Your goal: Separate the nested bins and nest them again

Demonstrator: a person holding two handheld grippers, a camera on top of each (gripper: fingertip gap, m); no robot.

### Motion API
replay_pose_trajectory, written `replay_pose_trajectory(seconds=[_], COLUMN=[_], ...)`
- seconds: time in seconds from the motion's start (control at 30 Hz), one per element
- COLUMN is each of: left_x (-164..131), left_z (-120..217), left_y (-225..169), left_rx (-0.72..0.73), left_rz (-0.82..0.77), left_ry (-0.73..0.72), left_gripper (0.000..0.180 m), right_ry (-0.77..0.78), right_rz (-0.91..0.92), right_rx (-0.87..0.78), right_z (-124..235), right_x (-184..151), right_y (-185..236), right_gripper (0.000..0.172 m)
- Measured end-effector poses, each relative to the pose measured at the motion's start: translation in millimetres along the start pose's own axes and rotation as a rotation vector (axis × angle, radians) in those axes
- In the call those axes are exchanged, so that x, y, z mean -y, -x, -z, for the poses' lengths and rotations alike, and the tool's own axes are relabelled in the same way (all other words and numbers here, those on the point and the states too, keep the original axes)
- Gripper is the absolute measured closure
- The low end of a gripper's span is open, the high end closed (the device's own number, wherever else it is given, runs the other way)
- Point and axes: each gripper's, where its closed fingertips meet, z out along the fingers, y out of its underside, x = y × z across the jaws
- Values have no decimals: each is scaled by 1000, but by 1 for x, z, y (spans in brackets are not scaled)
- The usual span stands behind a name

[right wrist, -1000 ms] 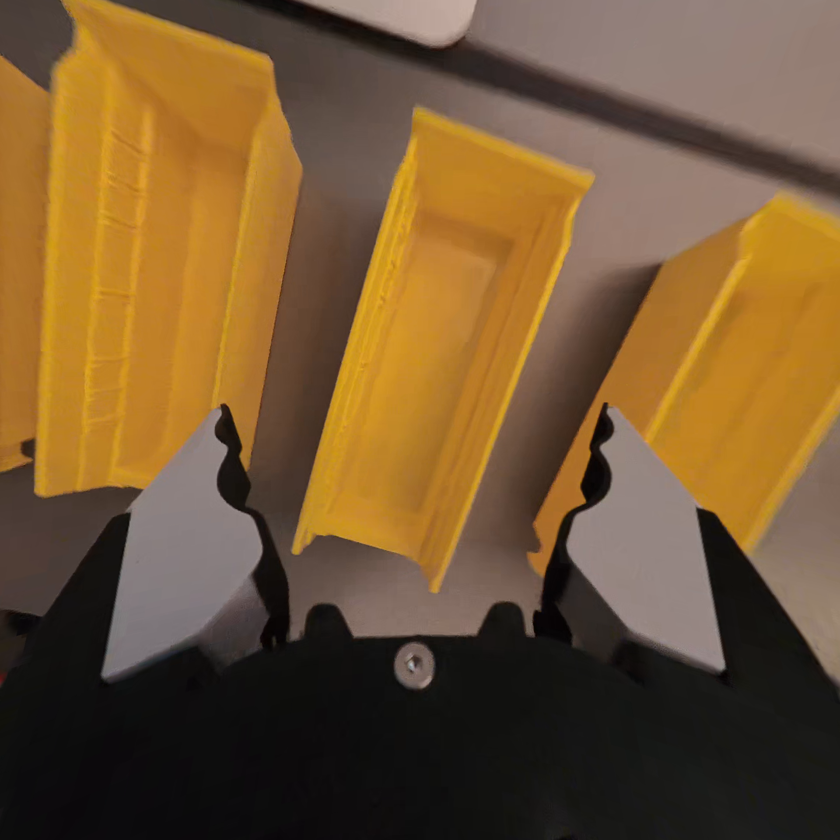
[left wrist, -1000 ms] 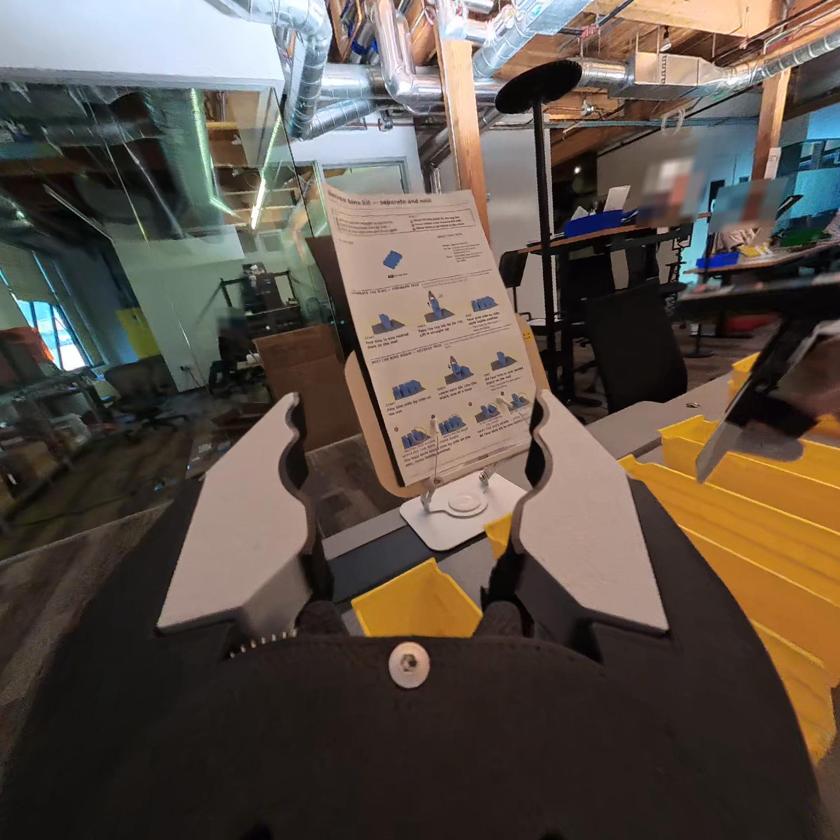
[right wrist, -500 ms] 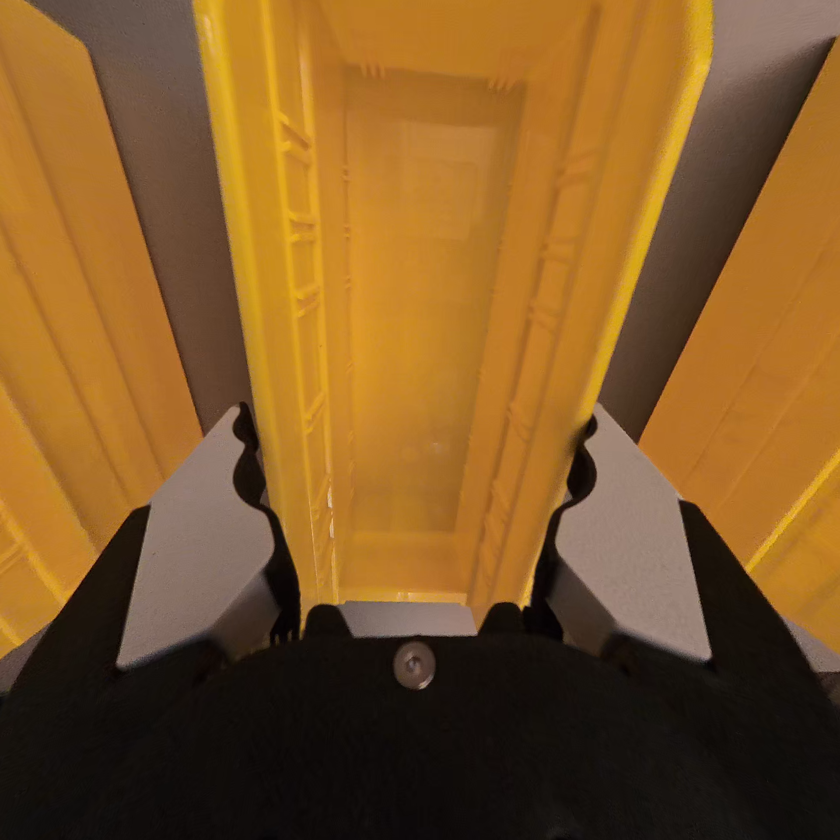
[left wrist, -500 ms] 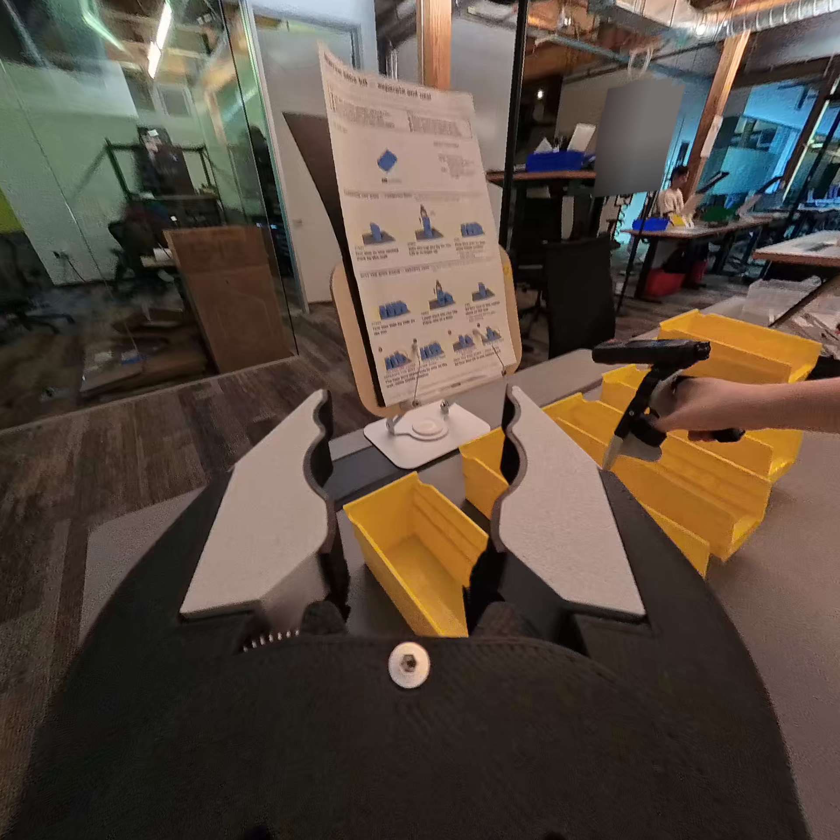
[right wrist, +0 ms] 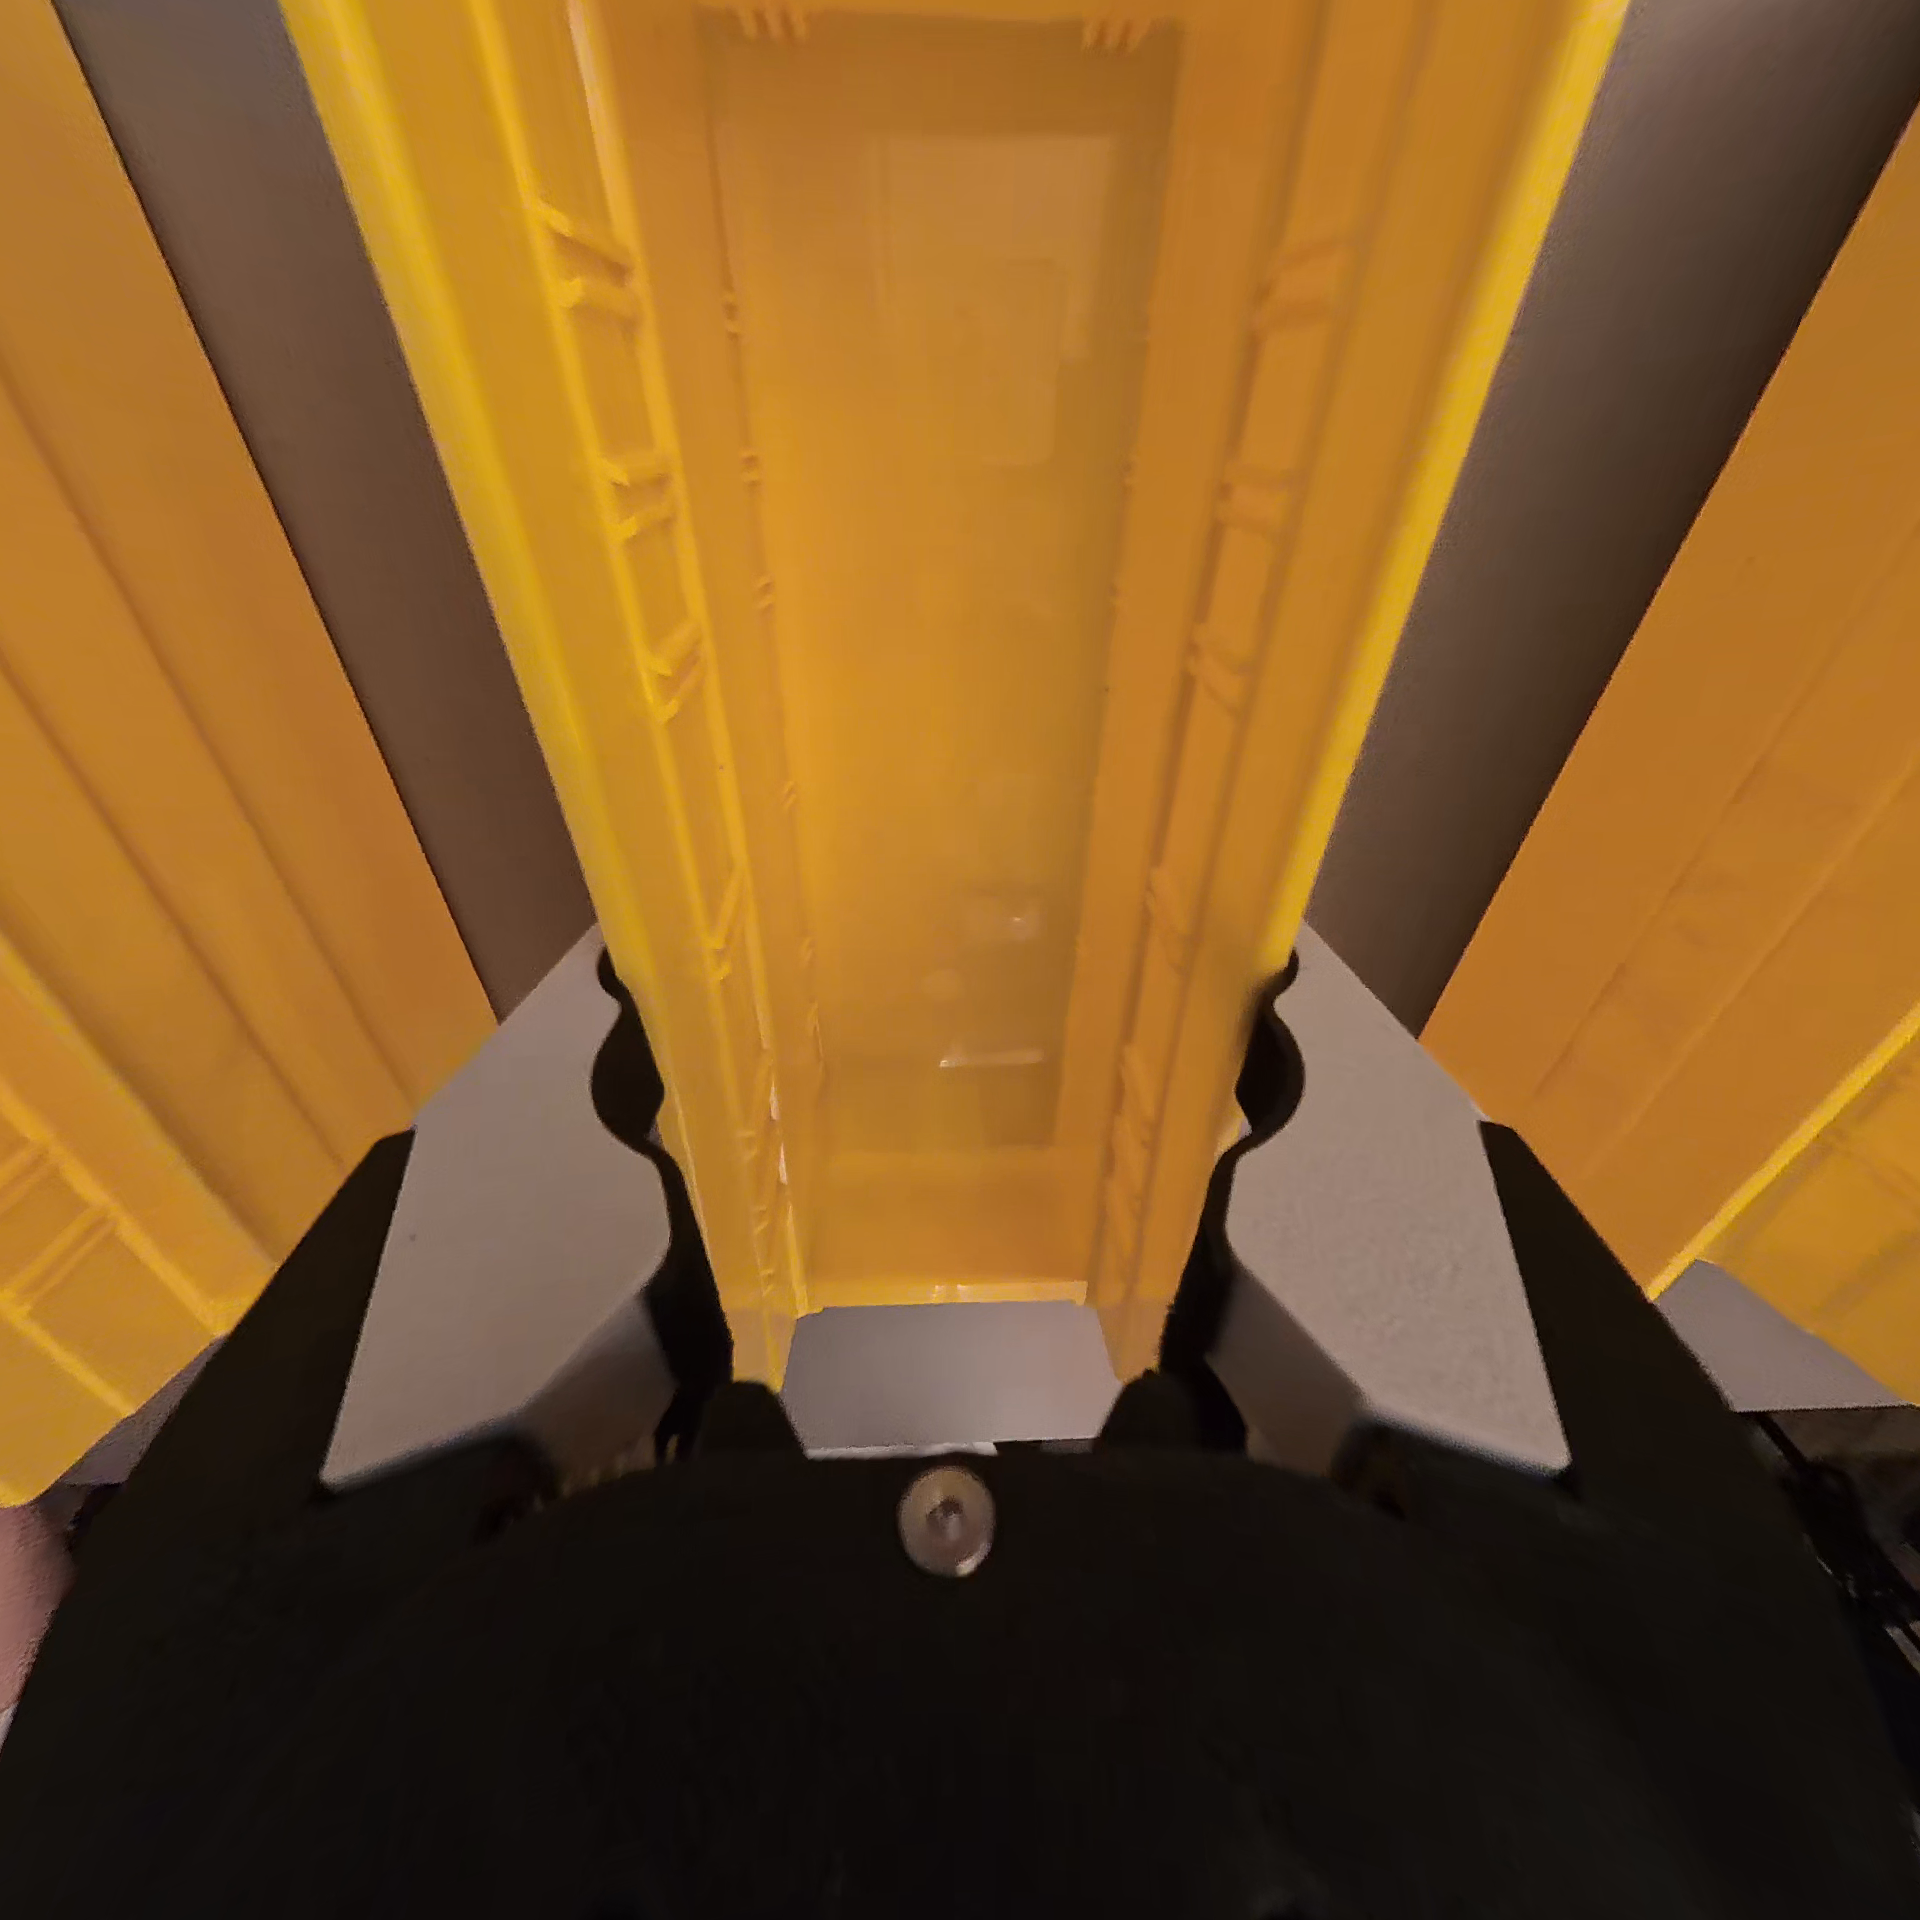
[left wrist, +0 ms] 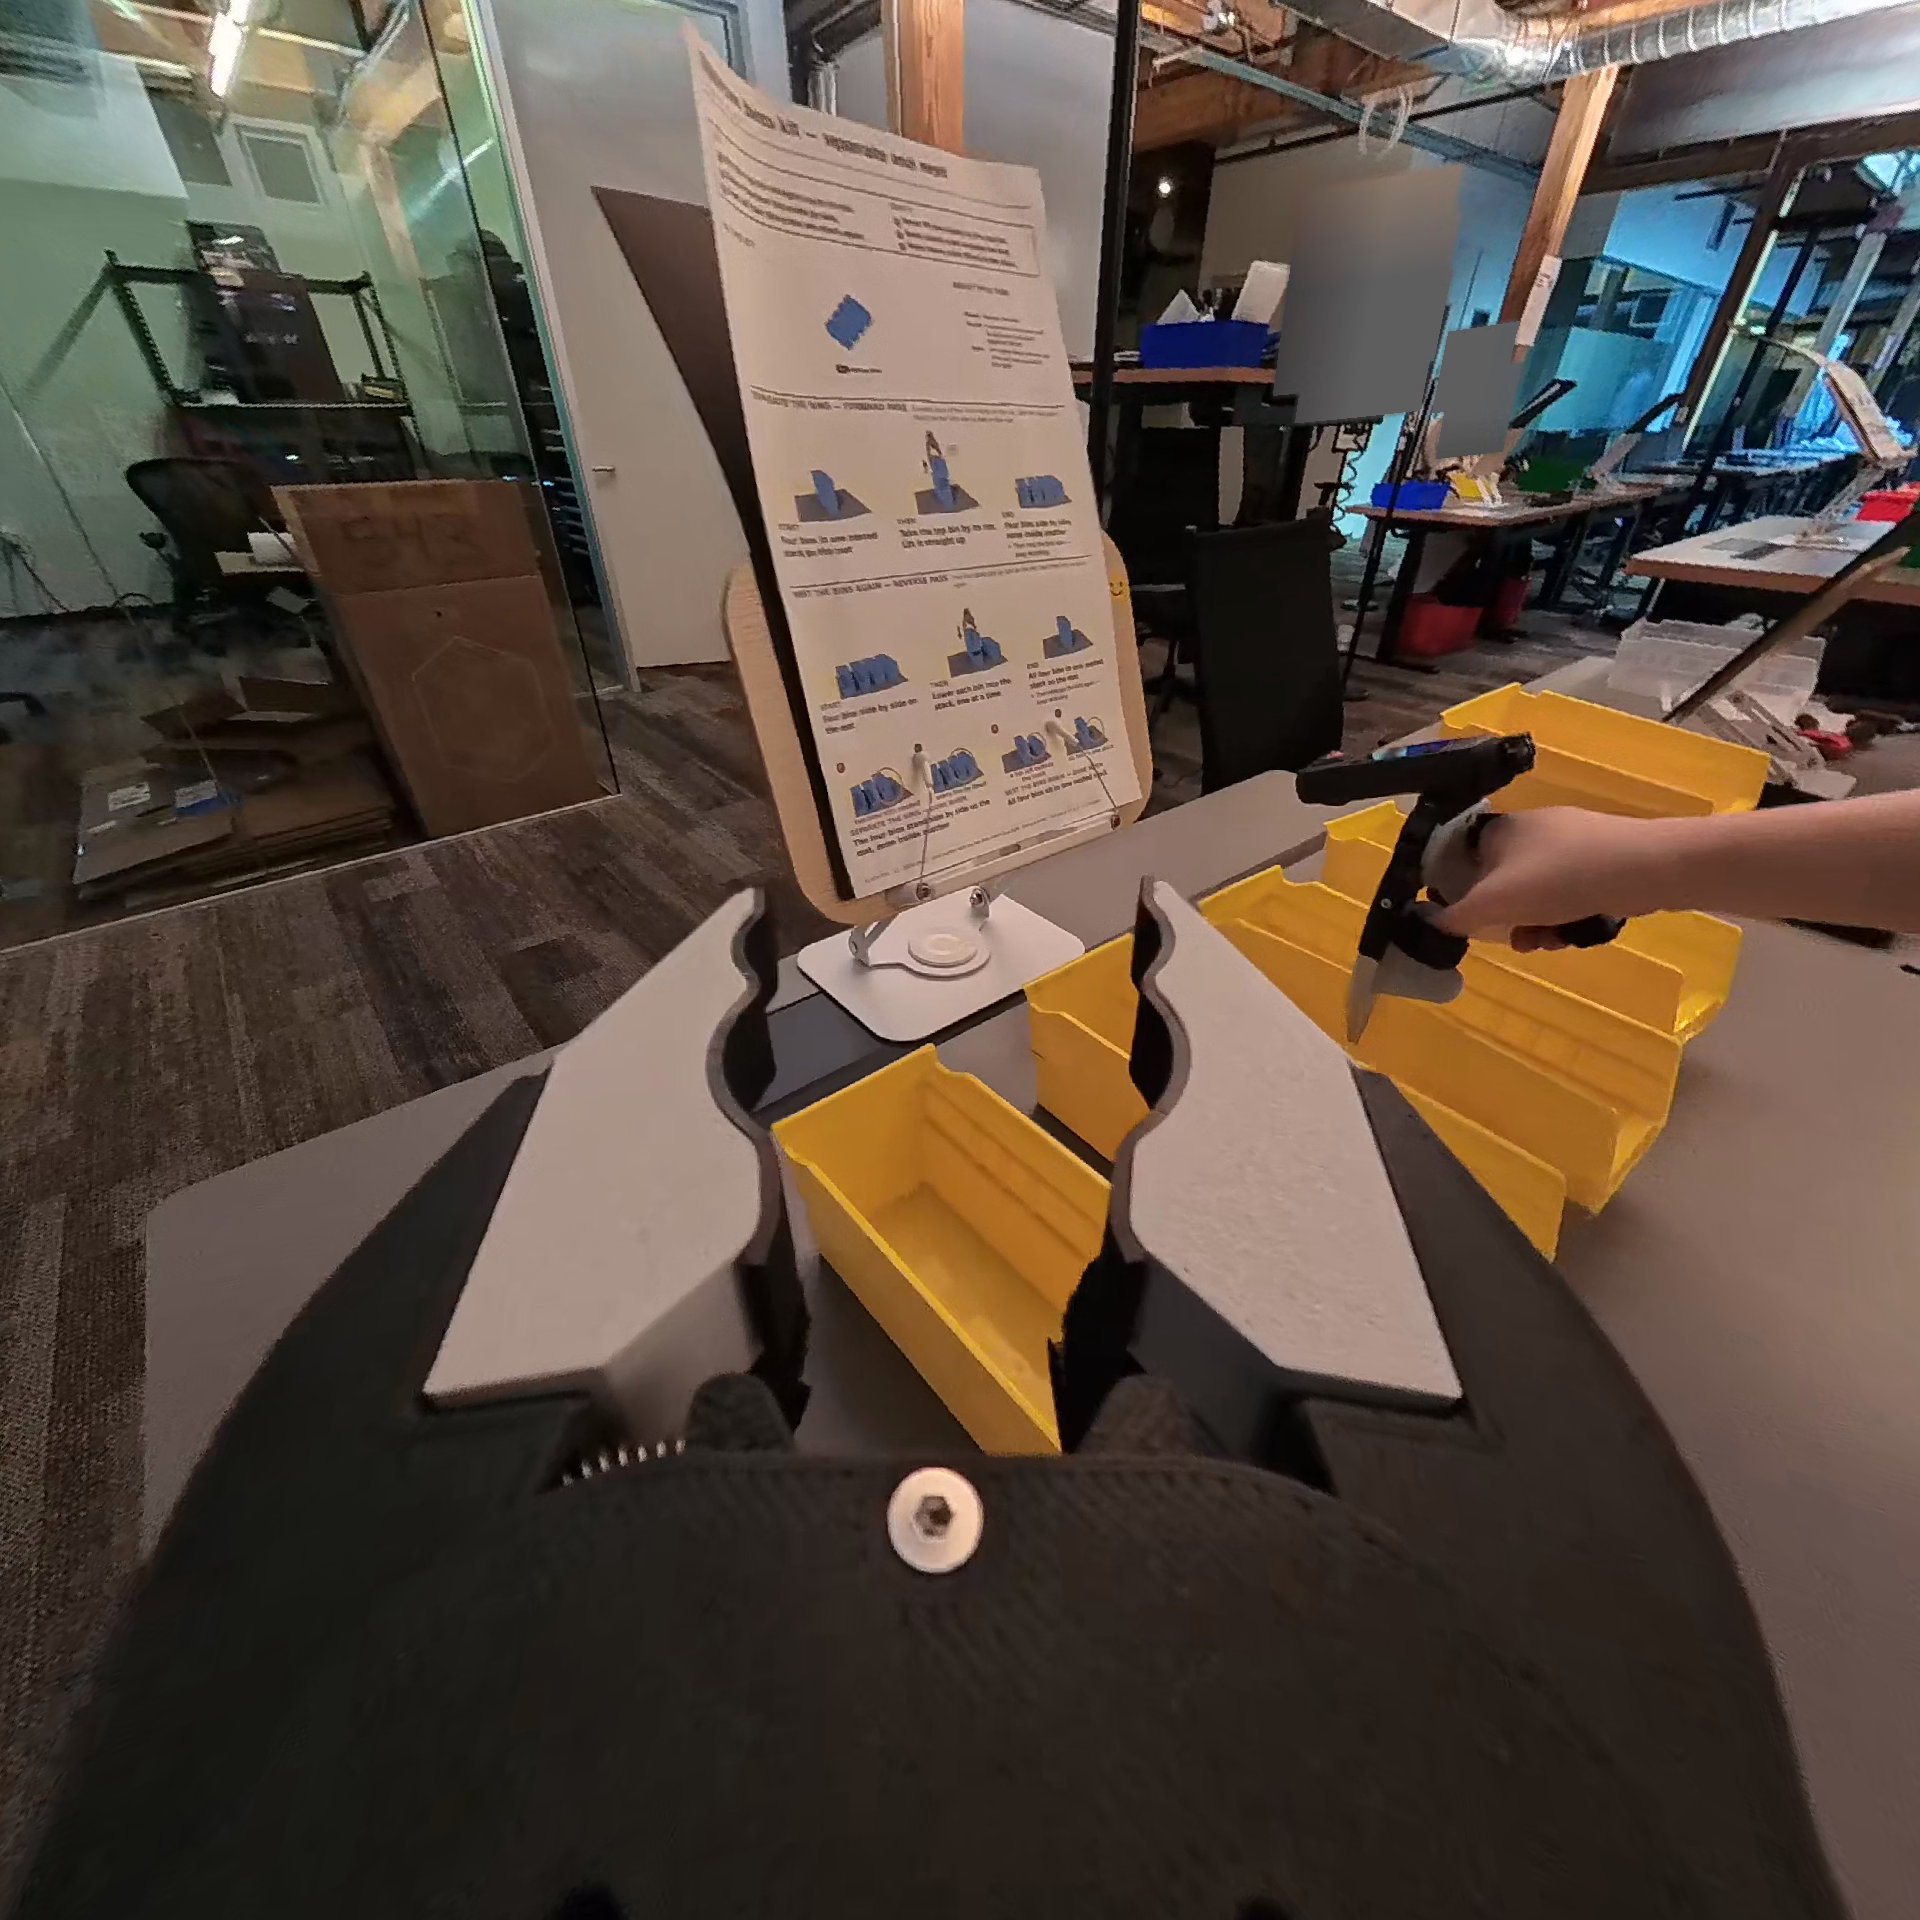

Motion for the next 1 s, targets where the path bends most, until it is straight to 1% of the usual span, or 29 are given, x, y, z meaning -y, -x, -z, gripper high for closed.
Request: replay_pose_trajectory(seconds=[0.13, 0.23, 0.33, 0.47, 0.6, 0.7, 0.77, 0.87, 1.0], left_x=[3, 4, 1, -6, -16, -21, -25, -27, -27], left_z=[4, 2, -6, -22, -38, -46, -50, -53, -53], left_y=[6, 4, -3, -12, -22, -29, -34, -40, -37], left_rx=[5, -8, -24, -29, -30, -16, -14, -20, -3], left_rz=[32, 44, 34, 10, -23, -52, -76, -98, -100], left_ry=[-28, -34, -13, 30, 90, 124, 147, 163, 164], left_gripper=[113, 114, 114, 111, 107, 105, 104, 104, 103], right_ry=[-3, -22, -28, -49, -56, -47, -51, -16, 26], right_rz=[-11, -17, -16, -12, 26, 57, 81, 107, 129], right_rx=[51, 86, 95, 73, 32, 36, 67, 114, 107], right_z=[5, 20, 46, 95, 135, 153, 155, 144, 125], right_x=[-1, 3, 2, 1, -1, -1, 1, -4, -7], right_y=[8, 12, 12, 19, 44, 75, 98, 127, 145], right_gripper=[61, 62, 62, 61, 61, 60, 60, 60, 60])
